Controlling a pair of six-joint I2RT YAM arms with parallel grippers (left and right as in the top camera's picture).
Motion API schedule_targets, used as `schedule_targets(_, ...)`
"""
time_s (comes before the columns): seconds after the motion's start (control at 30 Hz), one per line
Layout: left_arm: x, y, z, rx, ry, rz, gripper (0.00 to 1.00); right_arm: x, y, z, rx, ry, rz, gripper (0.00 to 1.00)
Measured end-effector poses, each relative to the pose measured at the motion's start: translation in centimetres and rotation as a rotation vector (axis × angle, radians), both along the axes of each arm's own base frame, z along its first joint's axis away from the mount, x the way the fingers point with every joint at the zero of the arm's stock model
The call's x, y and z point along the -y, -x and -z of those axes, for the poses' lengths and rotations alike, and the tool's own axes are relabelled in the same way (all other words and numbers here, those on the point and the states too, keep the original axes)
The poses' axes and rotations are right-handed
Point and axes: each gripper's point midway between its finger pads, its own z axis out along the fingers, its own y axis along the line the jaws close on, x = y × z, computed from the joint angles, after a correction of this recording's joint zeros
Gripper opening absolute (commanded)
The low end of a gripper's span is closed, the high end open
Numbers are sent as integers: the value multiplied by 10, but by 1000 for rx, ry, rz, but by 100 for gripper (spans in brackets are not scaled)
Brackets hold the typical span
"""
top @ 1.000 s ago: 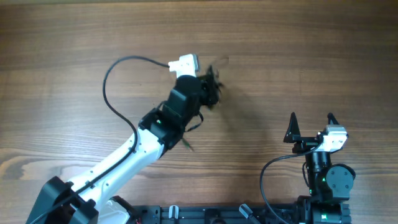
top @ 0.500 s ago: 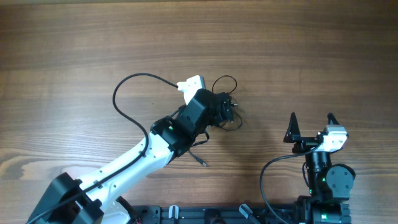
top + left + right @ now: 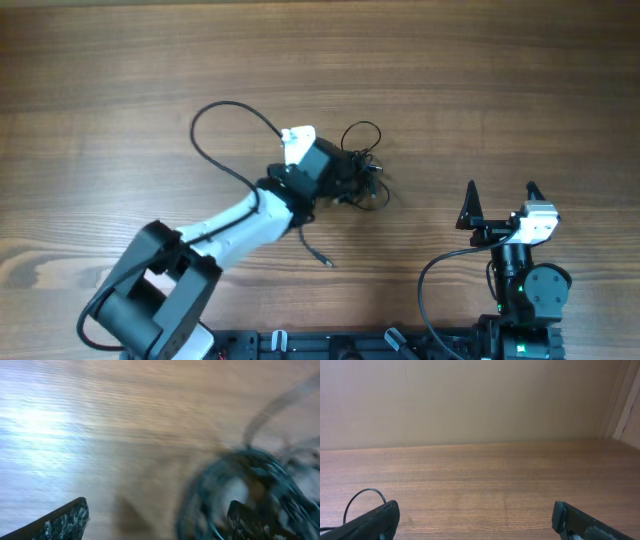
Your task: Untangle cables
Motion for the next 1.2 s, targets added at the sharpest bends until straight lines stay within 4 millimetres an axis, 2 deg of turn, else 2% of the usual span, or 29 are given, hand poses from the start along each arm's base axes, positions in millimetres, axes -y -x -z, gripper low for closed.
schedule_targets(0.1, -11, -18, -5, 16, 64, -39, 91, 0, 0, 0, 0, 0, 0, 100)
schedule_targets(0.2, -10, -25, -6, 3, 137, -28, 91, 0, 0, 0, 0, 0, 0, 100)
schedule_targets(0.43, 9, -15, -2, -41, 168, 106, 90, 0, 0, 0, 0, 0, 0, 100)
schedule_targets(0.57, 8, -9, 22, -100, 137, 123, 85, 0, 0, 0, 0, 0, 0, 100)
schedule_targets(0.63, 10, -11, 25, -97, 128, 138, 77, 0, 0, 0, 0, 0, 0, 100)
schedule_targets(0.67, 11, -11, 25, -96, 126, 141, 64, 0, 0, 0, 0, 0, 0, 100)
schedule_targets(0.7, 11, -12, 26, -95, 124, 143, 45, 0, 0, 0, 0, 0, 0, 100)
schedule_targets(0.83, 12, -13, 30, -101, 118, 147, 4, 0, 0, 0, 0, 0, 0, 100)
schedule_targets(1.1, 11, -8, 29, -120, 116, 150, 4, 0, 0, 0, 0, 0, 0, 100)
schedule_targets(1.17, 12, -10, 13, -92, 131, 152, 4, 0, 0, 0, 0, 0, 0, 100)
schedule_targets(1.2, 14, -13, -6, -48, 154, 156, 4, 0, 0, 0, 0, 0, 0, 100)
